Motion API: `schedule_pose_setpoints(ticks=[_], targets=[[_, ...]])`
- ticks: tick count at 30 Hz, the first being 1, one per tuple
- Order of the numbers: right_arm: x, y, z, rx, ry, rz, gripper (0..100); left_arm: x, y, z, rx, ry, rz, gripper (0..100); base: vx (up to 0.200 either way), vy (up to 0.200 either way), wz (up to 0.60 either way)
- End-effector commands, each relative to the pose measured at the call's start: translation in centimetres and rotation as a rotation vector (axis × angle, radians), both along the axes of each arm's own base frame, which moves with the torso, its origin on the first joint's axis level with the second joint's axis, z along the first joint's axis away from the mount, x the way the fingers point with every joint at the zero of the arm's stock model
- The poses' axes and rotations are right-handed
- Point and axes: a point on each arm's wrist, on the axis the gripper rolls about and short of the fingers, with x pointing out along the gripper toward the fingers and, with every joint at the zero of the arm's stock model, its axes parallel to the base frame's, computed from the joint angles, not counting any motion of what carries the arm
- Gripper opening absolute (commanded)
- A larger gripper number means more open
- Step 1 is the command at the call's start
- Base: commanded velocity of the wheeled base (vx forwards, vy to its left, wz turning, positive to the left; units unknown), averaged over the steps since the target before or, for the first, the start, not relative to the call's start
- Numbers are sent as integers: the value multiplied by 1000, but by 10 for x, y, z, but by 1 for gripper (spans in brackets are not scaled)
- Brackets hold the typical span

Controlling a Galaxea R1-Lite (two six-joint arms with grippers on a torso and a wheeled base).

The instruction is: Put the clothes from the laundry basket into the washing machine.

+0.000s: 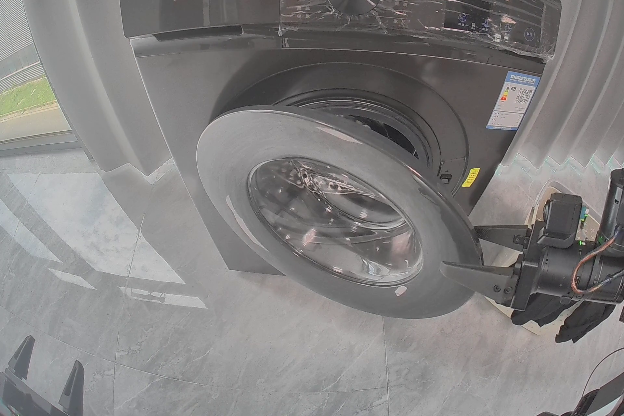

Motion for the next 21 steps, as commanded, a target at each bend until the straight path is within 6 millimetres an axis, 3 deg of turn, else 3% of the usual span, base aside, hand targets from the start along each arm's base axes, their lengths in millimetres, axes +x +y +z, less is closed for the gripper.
schedule_pose_setpoints(ticks=[1, 9, 21], targets=[[1, 2, -2, -6, 8, 8, 100, 0, 0, -5, 1, 3, 1, 100, 0, 0, 0], [-15, 11, -6, 21, 55, 82, 100, 0, 0, -5, 1, 2, 0, 100, 0, 0, 0], [-12, 19, -5, 24, 59, 105, 100, 0, 0, -5, 0, 3, 0, 100, 0, 0, 0]])
